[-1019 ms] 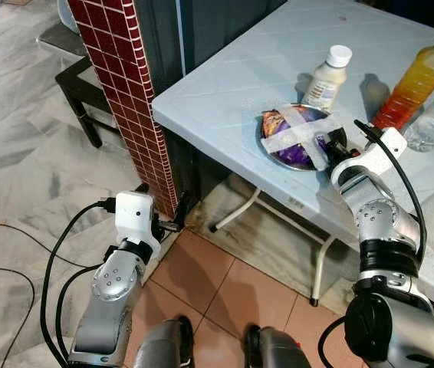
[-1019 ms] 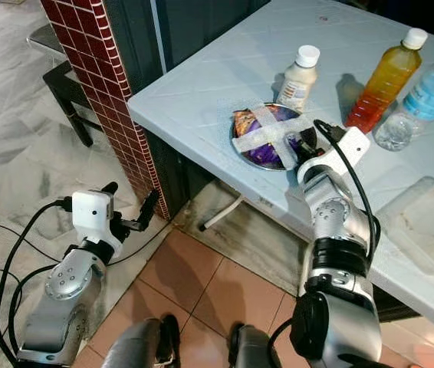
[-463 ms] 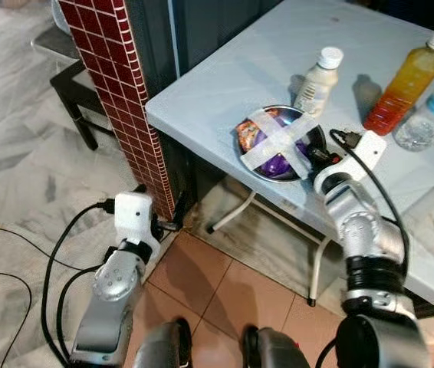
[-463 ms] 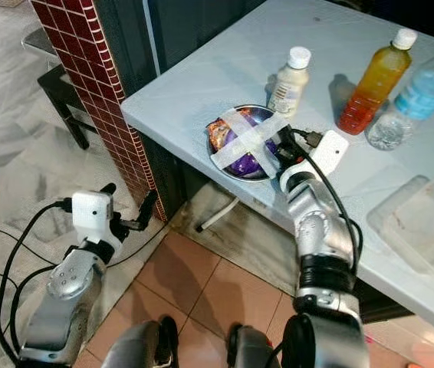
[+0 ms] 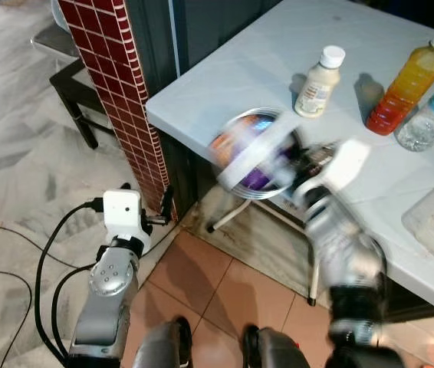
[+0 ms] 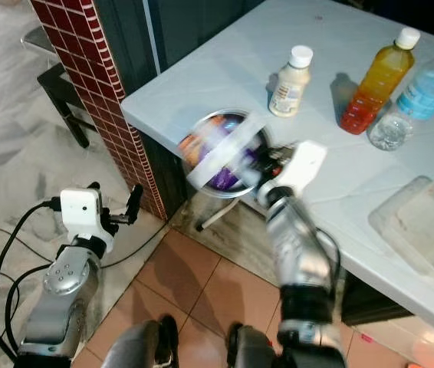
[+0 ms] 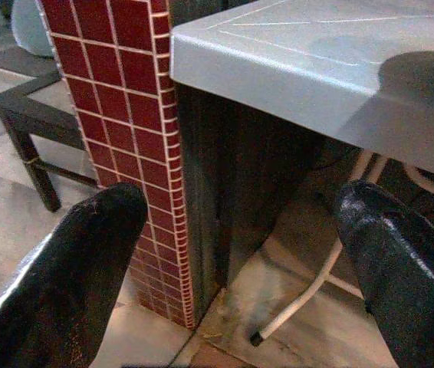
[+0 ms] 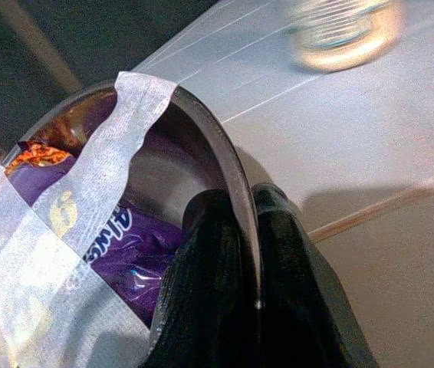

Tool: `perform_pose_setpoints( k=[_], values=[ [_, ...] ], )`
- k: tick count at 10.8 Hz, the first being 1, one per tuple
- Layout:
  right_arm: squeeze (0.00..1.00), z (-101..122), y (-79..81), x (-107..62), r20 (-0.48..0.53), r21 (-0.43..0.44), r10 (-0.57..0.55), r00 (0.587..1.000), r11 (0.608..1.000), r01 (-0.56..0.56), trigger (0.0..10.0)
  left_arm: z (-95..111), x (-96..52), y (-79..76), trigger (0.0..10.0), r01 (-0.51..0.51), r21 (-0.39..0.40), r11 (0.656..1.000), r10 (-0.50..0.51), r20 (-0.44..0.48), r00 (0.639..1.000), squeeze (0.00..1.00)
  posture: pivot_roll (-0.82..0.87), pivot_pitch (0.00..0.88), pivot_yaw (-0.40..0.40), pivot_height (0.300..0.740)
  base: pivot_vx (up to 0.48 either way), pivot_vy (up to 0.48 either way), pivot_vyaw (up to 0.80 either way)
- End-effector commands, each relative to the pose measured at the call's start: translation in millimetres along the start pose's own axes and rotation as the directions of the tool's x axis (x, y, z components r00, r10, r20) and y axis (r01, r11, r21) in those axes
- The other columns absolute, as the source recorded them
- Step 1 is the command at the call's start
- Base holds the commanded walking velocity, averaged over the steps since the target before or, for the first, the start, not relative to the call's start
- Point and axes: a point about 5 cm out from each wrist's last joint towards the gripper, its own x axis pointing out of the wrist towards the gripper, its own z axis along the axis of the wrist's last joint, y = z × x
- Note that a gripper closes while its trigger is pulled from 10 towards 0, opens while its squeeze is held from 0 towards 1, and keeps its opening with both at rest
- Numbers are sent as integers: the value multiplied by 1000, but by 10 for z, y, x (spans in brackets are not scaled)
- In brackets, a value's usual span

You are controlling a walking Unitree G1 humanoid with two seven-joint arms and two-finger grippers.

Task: Restocking fridge

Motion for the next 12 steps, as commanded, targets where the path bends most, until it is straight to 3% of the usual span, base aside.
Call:
perform_pose_setpoints(
  k=[1,6,8,11,12],
  values=[
    [0,-29,5,-45,-9,-30,0,1000,1000,0,10000,-66,-33,29,10000,-31,8,999,32,-28,999,0,17,142,29,740,0,0,800],
    [0,-35,25,-62,-2,-11,1,1000,1000,-1,10000,-88,-39,50,10000,-44,21,999,45,-35,998,0,26,144,27,740,0,0,800],
    [0,-44,69,-50,-5,-13,18,1000,1000,-18,10000,-76,-22,49,10000,-42,15,999,43,-31,999,0,33,133,24,740,-287,0,800],
    [0,-39,32,-72,0,-72,25,1000,997,-25,10000,-88,1,67,10000,-46,22,999,47,-29,998,0,28,102,30,740,-285,0,427],
    [0,-97,-64,-112,-16,-146,-4,1000,989,2,10000,-138,12,57,10000,-44,24,999,45,-36,998,0,25,63,34,740,-285,0,0]
  ],
)
